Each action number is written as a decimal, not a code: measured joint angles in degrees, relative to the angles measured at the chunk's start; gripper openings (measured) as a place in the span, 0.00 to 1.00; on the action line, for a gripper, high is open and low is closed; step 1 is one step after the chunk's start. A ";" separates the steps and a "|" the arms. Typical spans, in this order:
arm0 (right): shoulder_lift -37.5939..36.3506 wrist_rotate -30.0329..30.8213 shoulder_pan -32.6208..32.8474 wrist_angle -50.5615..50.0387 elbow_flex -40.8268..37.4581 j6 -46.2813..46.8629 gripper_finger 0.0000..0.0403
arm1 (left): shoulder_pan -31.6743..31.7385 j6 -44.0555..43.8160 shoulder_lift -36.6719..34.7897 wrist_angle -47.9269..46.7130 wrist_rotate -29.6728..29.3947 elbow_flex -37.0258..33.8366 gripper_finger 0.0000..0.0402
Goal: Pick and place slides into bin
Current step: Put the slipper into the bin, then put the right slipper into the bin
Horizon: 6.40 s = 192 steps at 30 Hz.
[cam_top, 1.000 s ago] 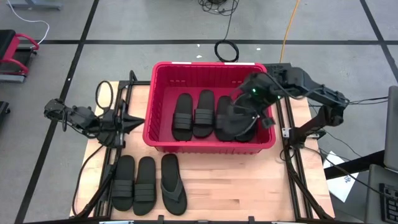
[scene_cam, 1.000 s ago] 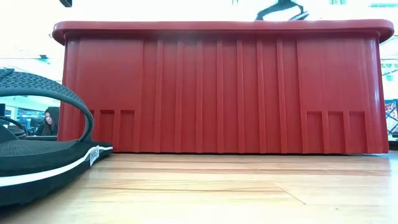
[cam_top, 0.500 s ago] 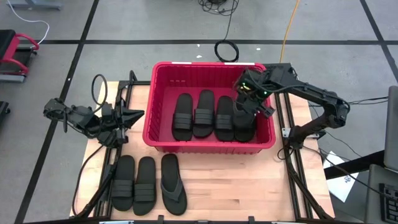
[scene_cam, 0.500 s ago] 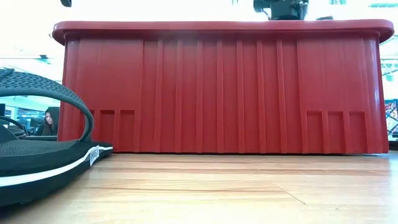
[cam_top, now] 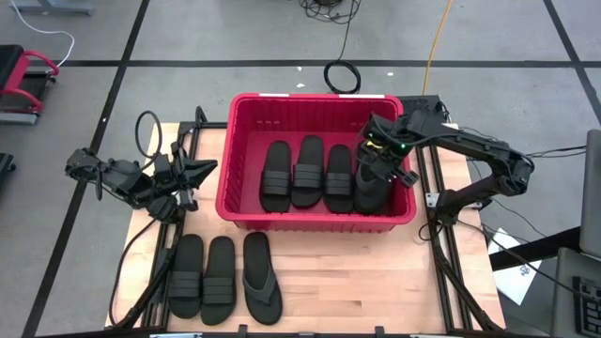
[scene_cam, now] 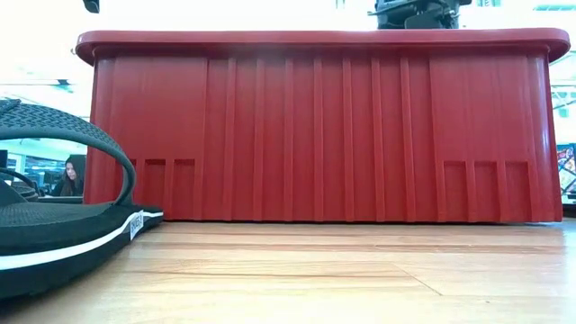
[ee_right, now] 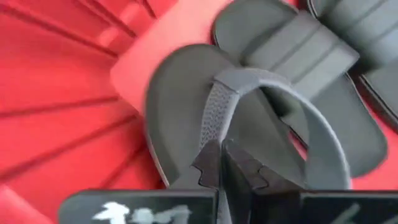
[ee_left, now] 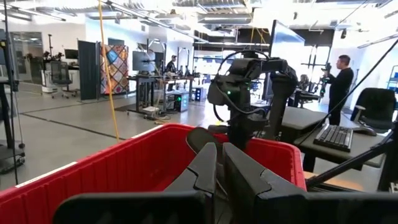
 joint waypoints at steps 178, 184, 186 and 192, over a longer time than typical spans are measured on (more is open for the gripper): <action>-54.25 26.96 52.17 89.87 -34.31 79.87 0.00 | -5.12 -96.89 67.89 -18.75 47.54 22.75 0.77; -54.25 26.96 52.18 89.69 -34.31 79.89 0.00 | -5.93 -96.62 67.89 -19.27 44.86 22.75 0.77; -54.25 26.98 52.18 89.68 -34.31 79.88 0.00 | -5.95 -96.09 68.25 -20.02 43.27 22.75 0.77; -54.25 27.03 52.17 89.74 -34.31 79.89 0.00 | -5.77 -95.80 72.29 -15.39 43.73 22.81 0.77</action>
